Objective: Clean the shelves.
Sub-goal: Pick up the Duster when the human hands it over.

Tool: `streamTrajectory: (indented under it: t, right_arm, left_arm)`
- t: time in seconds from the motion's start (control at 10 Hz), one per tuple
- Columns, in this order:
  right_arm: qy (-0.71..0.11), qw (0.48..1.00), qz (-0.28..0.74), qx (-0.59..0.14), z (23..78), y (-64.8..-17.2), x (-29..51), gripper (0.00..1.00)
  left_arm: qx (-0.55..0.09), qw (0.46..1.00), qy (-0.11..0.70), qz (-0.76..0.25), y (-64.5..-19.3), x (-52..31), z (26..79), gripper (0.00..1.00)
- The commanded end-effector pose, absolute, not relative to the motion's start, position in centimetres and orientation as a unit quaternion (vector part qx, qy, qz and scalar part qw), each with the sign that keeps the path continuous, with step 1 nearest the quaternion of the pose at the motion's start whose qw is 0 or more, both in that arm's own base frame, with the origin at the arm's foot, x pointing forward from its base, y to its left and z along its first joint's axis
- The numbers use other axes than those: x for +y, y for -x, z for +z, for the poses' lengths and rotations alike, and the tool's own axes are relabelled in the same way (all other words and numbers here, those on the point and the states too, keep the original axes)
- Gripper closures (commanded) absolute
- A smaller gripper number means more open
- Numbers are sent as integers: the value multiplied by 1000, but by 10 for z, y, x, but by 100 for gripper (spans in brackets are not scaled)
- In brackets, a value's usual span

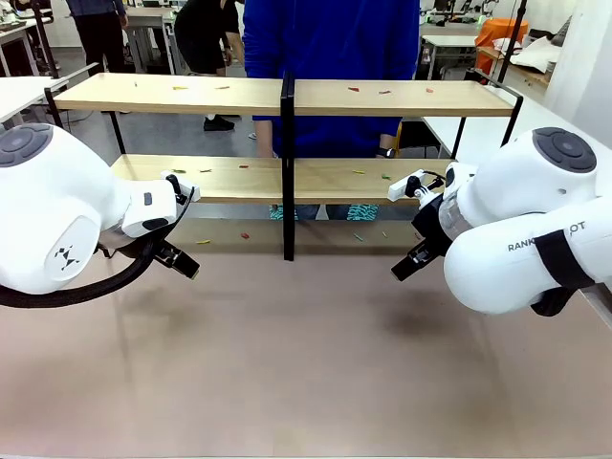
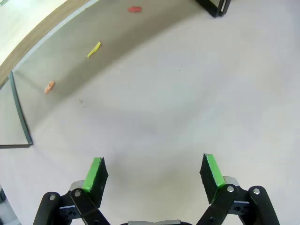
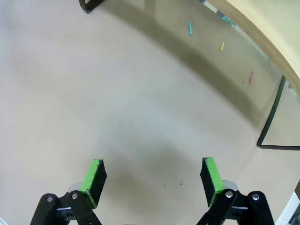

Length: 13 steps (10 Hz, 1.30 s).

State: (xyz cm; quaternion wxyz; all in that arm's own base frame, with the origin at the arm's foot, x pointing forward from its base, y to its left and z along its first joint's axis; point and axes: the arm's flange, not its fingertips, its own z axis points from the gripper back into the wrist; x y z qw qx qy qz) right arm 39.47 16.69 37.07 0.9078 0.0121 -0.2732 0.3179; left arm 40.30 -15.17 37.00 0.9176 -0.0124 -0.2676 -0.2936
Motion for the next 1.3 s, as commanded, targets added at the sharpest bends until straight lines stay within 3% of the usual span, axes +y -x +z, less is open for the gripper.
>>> streamTrajectory:
  t: [0.0,0.2,0.5,0.7,0.8,0.9,1.0,1.2]
  right_arm:
    - [-12,908,317,-273,371,-395,167,0]
    - [24,905,333,-265,392,-373,166,0]
    - [29,893,265,-364,531,-272,128,0]
    - [-8,879,207,-428,572,-226,135,0]
    - [-17,867,212,-450,573,-221,138,0]
    - [0,886,230,-402,593,-278,140,0]
    - [-8,875,213,-434,619,-243,139,0]
    - [-29,882,175,-436,614,-261,147,0]
  left_arm:
    - [-268,917,12,-294,-403,-152,370,0]
    - [-268,918,12,-294,-403,-152,370,0]
    - [-412,865,8,-286,-276,-131,489,0]
    - [-447,824,36,-345,-214,-143,503,0]
    - [-475,808,30,-348,-211,-141,500,0]
    - [-490,808,21,-327,-232,-130,497,0]
    - [-466,819,22,-333,-282,-183,595,0]
    - [-474,813,68,-332,-294,-185,598,0]
